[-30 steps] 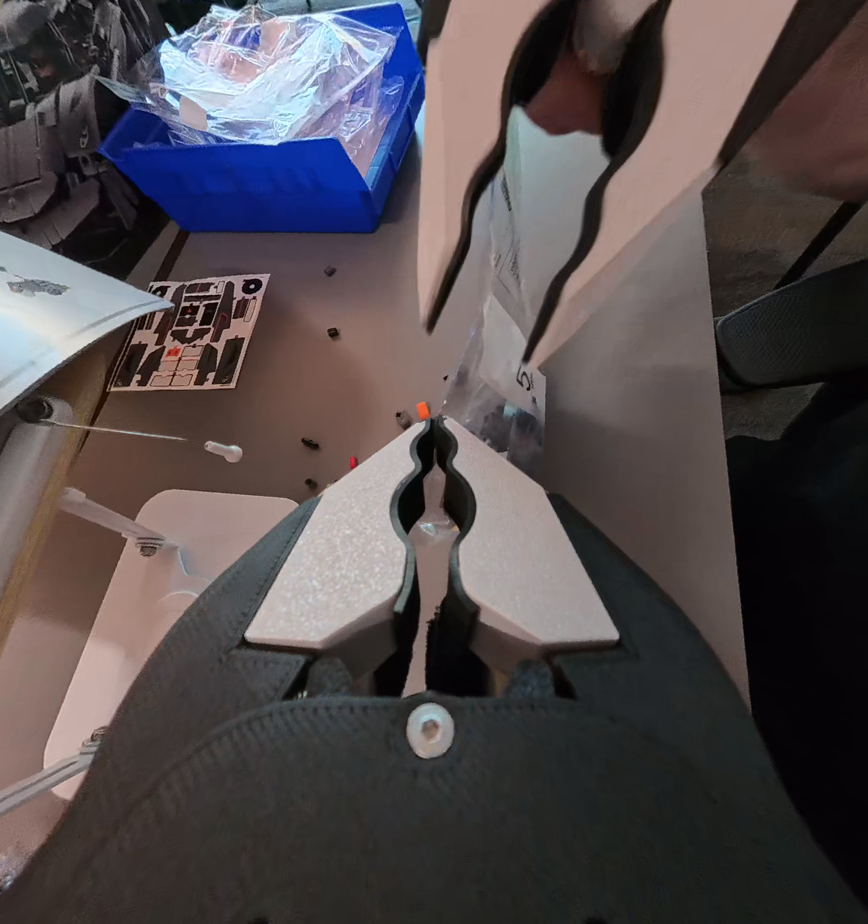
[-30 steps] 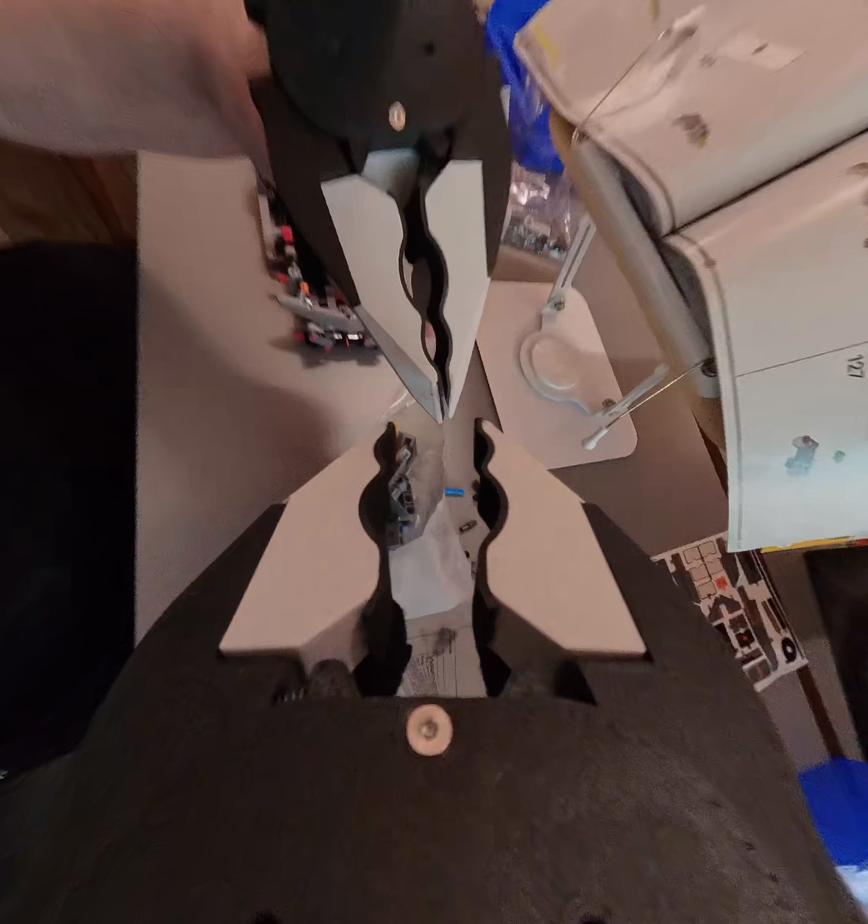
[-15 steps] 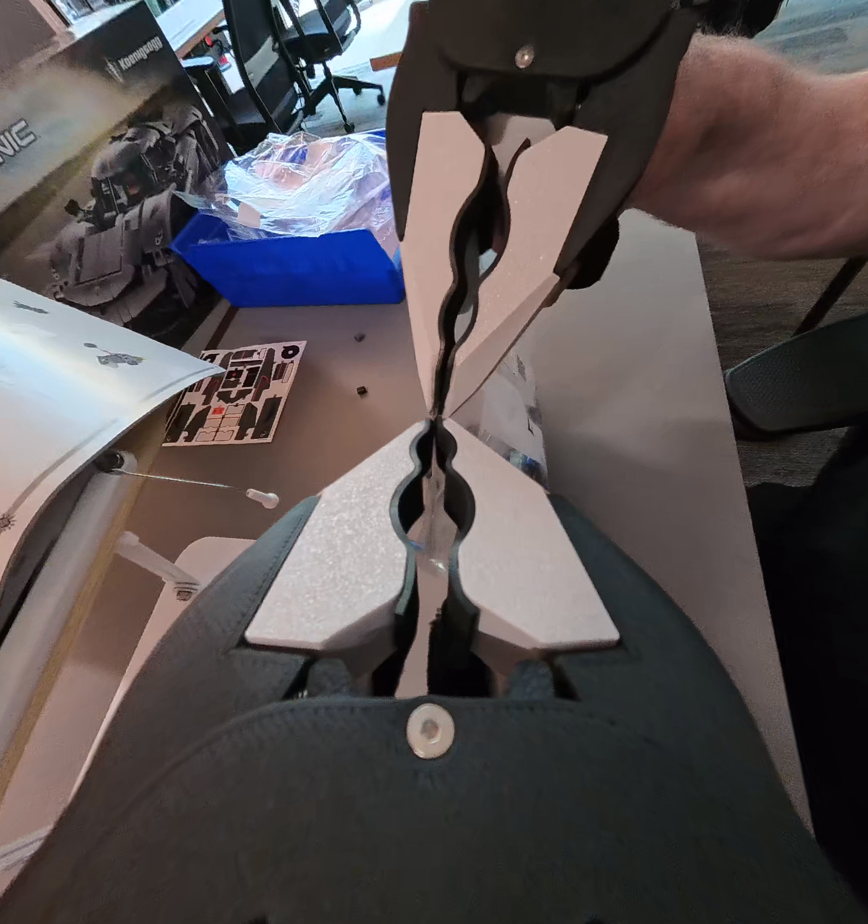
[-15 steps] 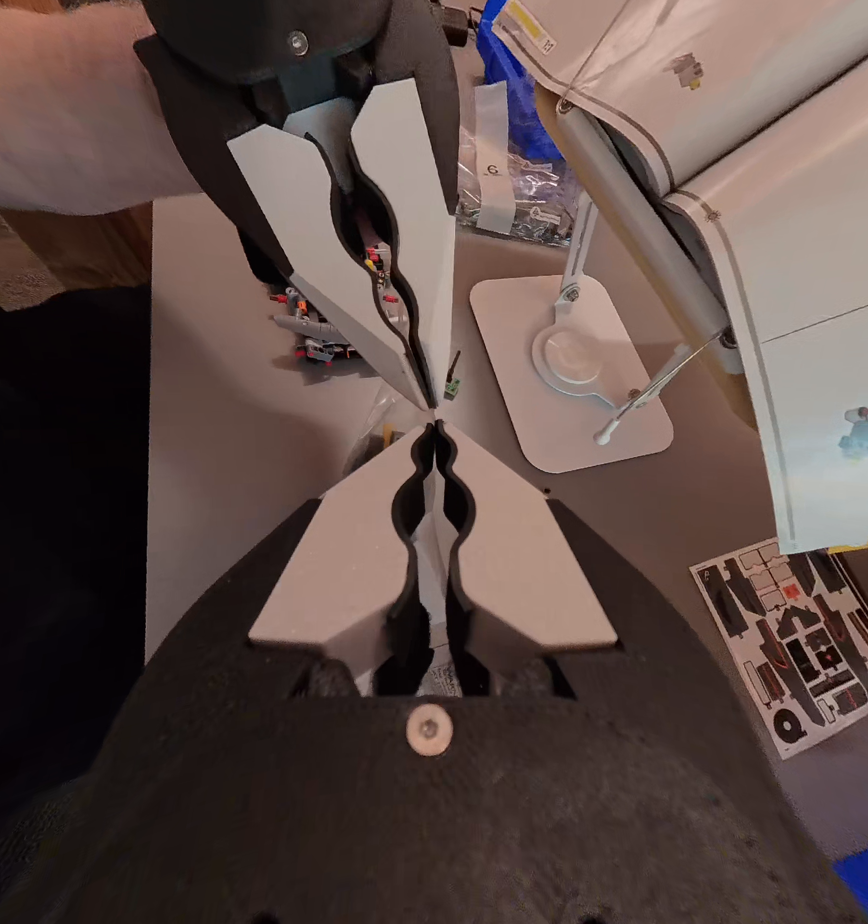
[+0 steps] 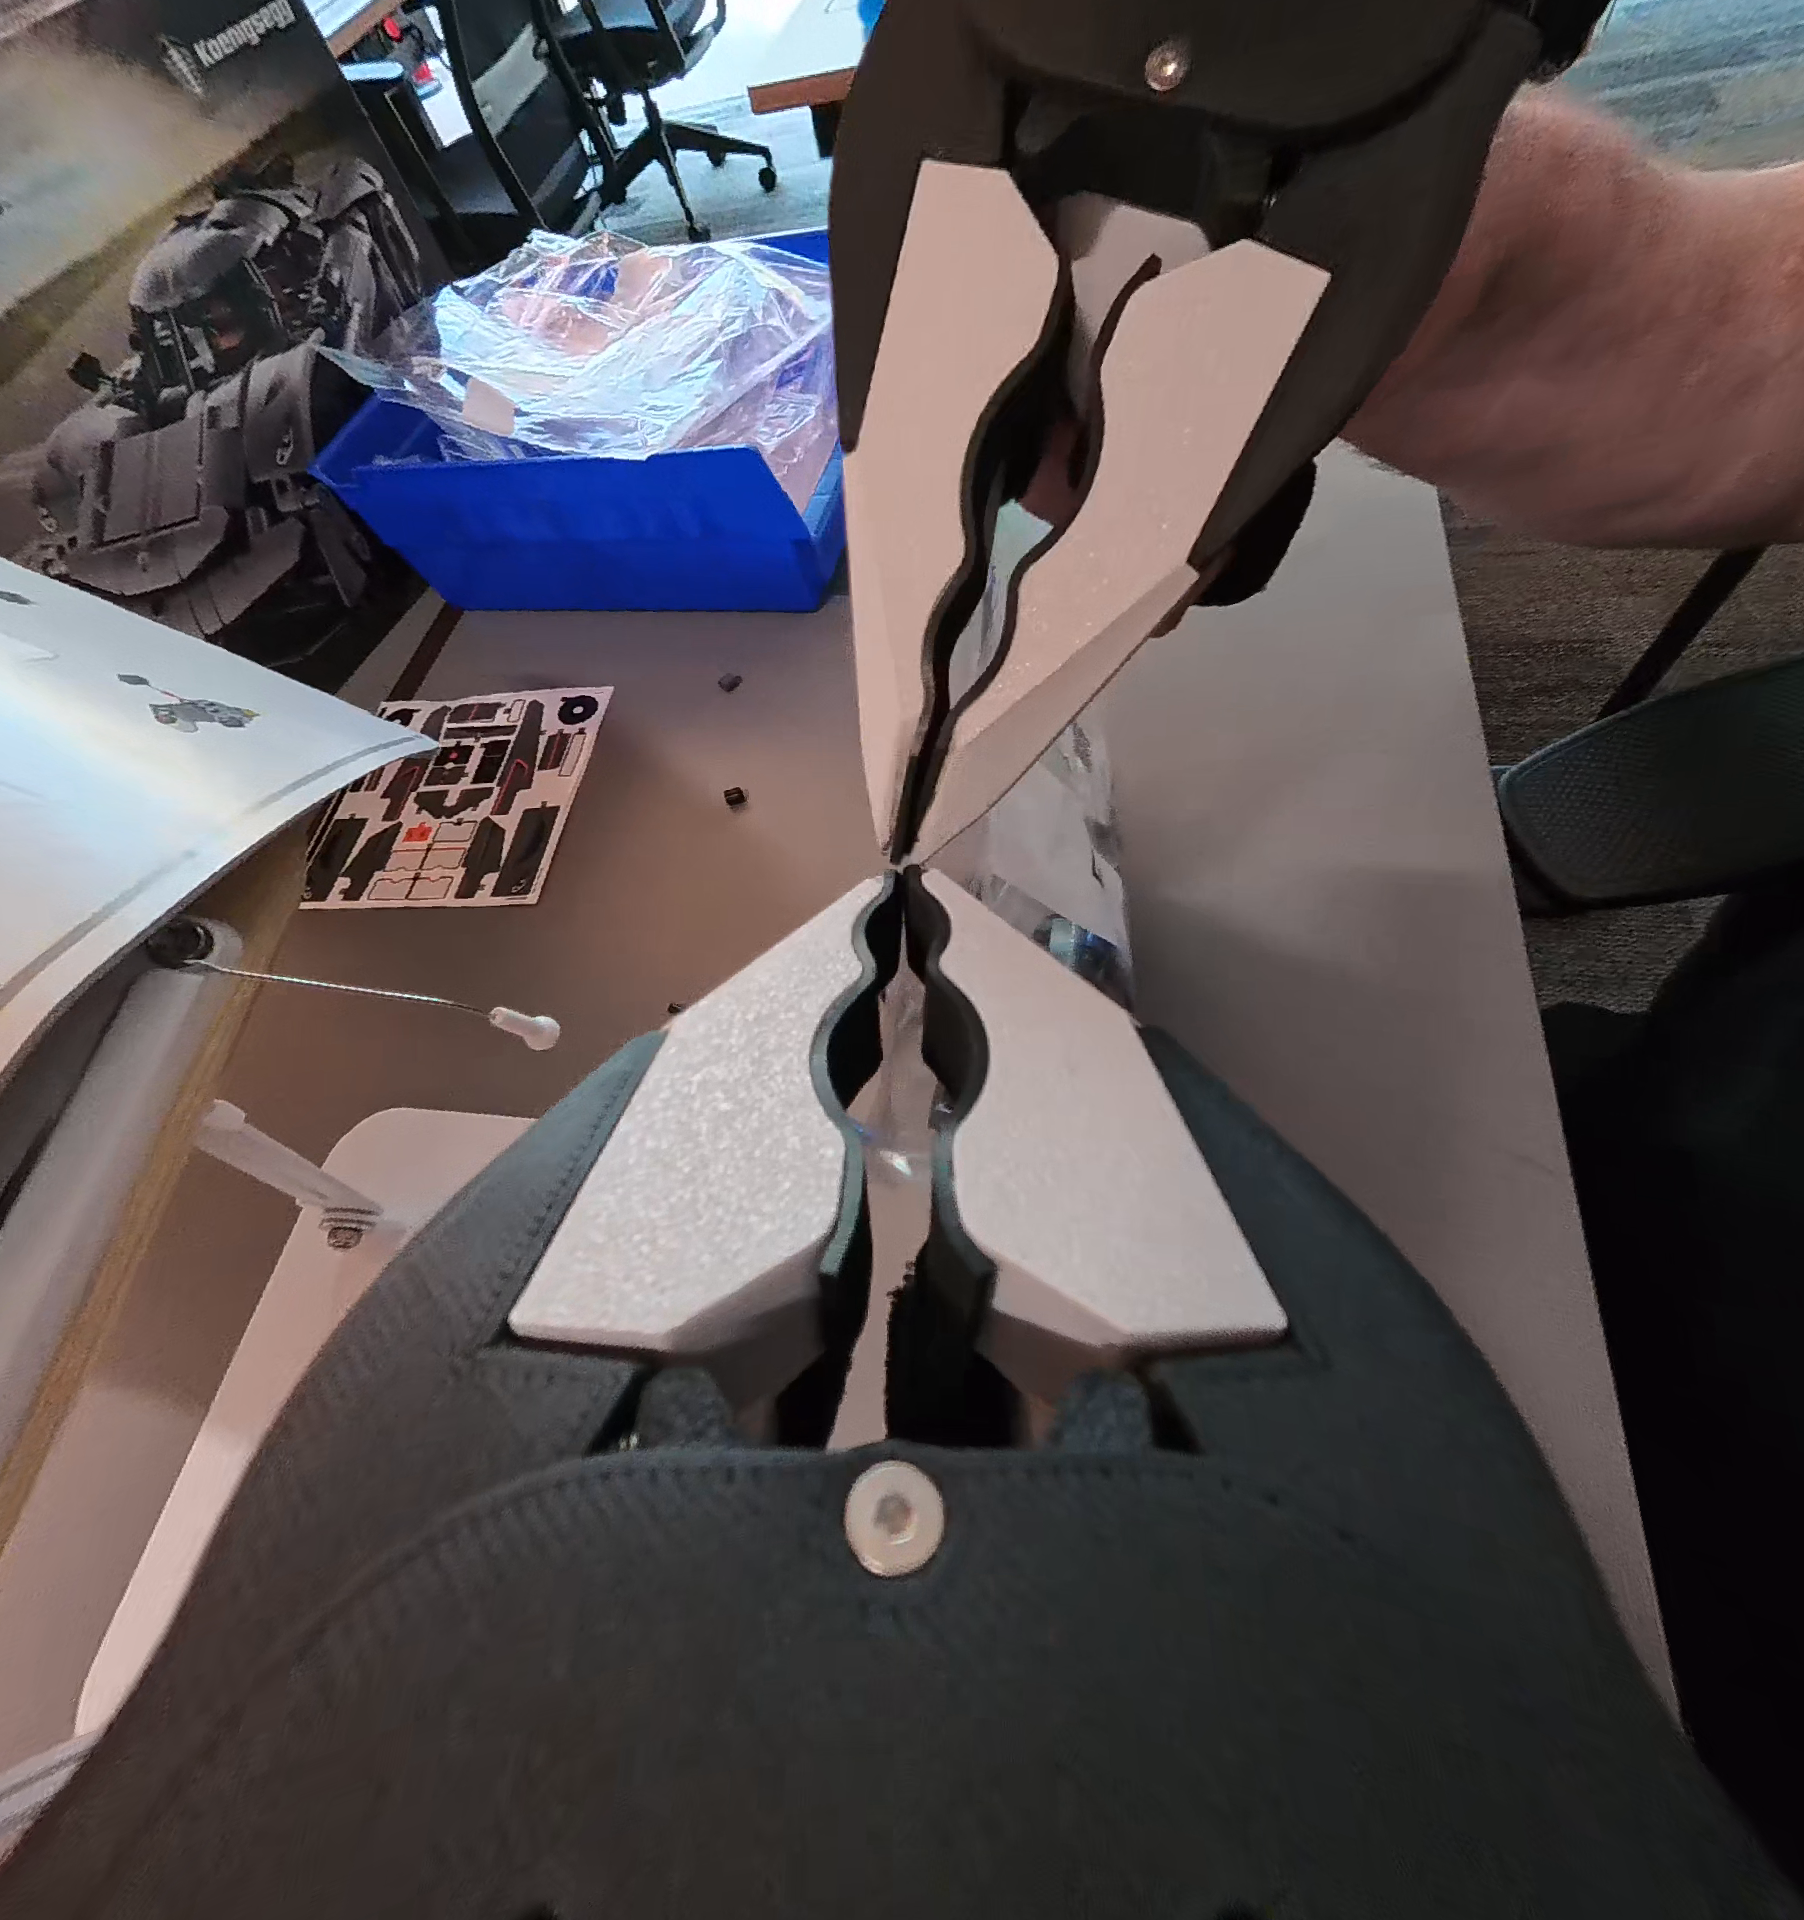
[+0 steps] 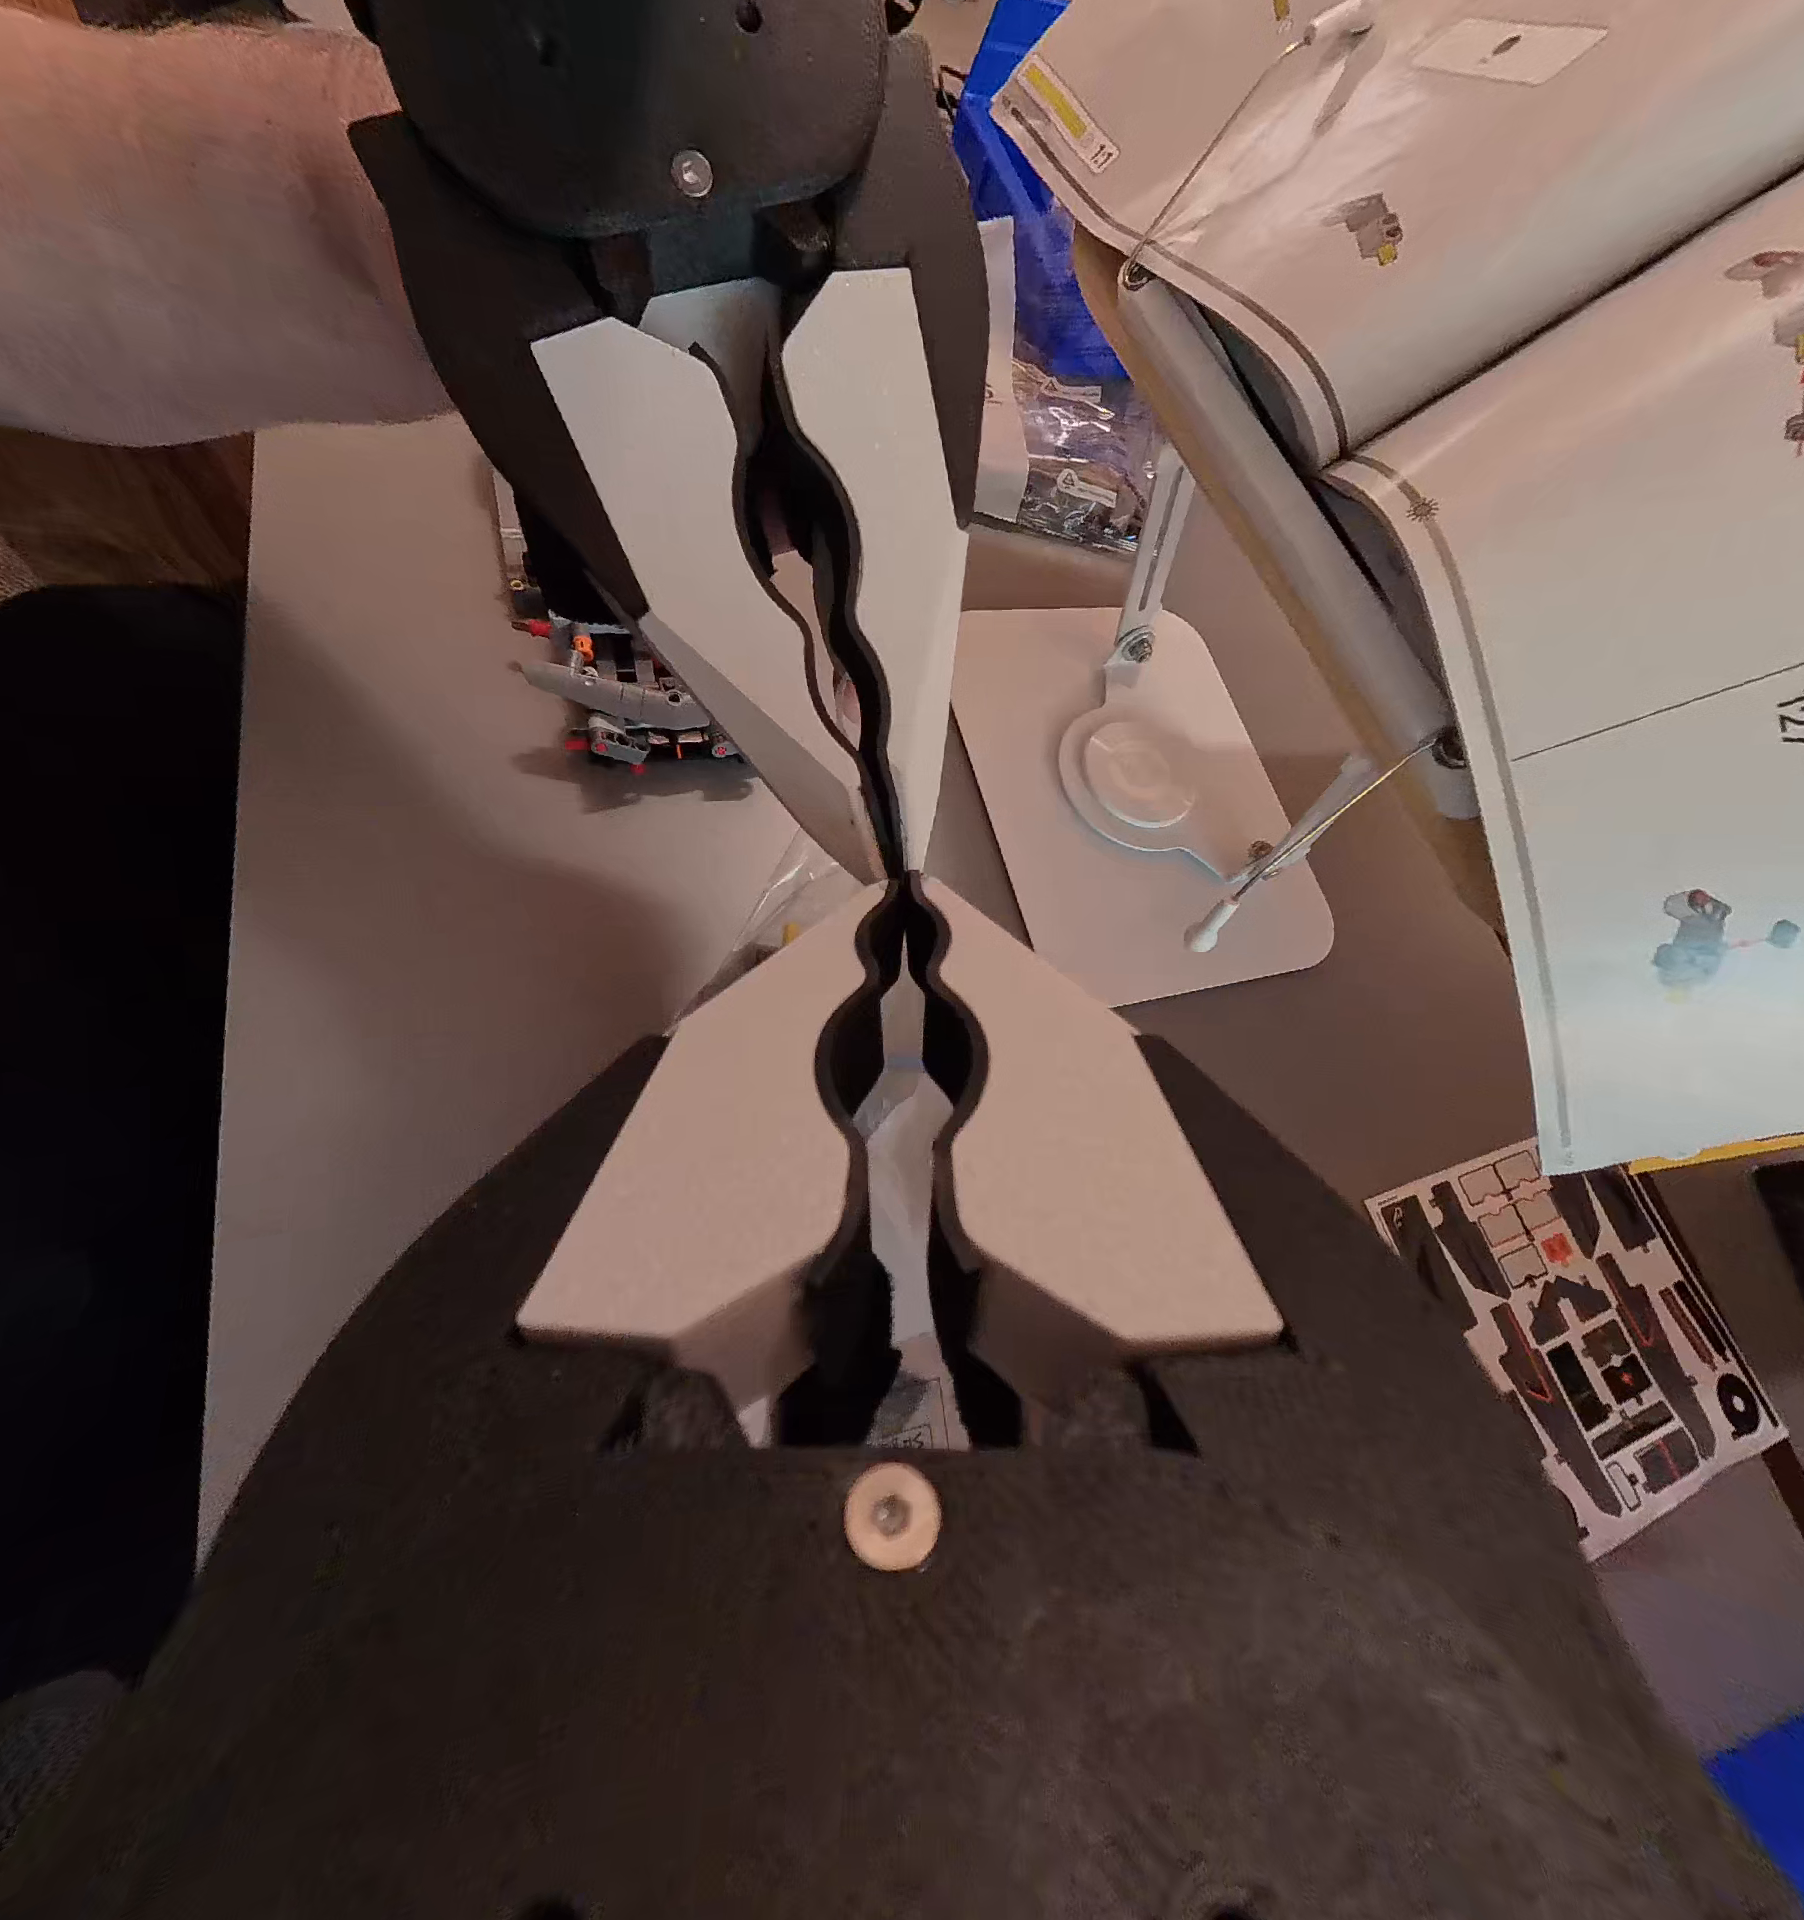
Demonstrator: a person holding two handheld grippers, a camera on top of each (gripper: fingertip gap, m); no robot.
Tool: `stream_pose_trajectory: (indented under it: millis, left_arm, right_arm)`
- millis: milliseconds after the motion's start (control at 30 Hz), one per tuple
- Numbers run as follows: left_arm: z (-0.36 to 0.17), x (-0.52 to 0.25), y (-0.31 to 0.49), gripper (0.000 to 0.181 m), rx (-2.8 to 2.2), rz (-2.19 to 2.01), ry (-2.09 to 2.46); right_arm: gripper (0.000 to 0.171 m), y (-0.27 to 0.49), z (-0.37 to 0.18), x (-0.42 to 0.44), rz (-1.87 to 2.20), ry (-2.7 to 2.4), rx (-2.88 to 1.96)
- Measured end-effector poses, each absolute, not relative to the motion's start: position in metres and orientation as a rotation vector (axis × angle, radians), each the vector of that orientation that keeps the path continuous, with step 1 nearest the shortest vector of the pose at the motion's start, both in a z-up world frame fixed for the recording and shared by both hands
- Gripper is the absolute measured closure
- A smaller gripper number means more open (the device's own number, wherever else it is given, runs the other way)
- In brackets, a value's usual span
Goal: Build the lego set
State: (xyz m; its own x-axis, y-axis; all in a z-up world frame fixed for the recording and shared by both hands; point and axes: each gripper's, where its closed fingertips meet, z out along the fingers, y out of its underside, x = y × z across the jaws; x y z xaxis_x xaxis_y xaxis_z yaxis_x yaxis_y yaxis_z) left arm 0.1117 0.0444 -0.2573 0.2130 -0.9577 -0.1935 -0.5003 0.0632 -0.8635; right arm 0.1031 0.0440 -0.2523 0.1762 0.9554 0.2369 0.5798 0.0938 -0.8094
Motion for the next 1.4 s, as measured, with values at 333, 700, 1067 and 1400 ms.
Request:
stream_pose_trajectory:
  millis: [333, 700, 1067, 1400]
  left_arm:
    - [-0.258, 0.112, 0.049, 0.181, -1.581, -0.64, 1.419]
    - [-0.257, 0.114, 0.05, 0.181, -1.597, -0.658, 1.417]
    - [-0.282, 0.119, 0.085, 0.181, -1.935, -0.807, 0.998]
    - [-0.357, 0.136, 0.135, 0.181, -2.171, -0.668, 0.785]
  right_arm:
    - [0.163, 0.05, -0.252, 0.107, 0.492, -1.491, -1.549]
    - [0.171, 0.051, -0.259, 0.108, 0.41, -1.539, -1.522]
    - [0.171, 0.087, -0.283, 0.112, -0.081, -1.463, -1.362]
    - [0.171, 0.137, -0.357, 0.132, -0.168, -1.437, -1.487]
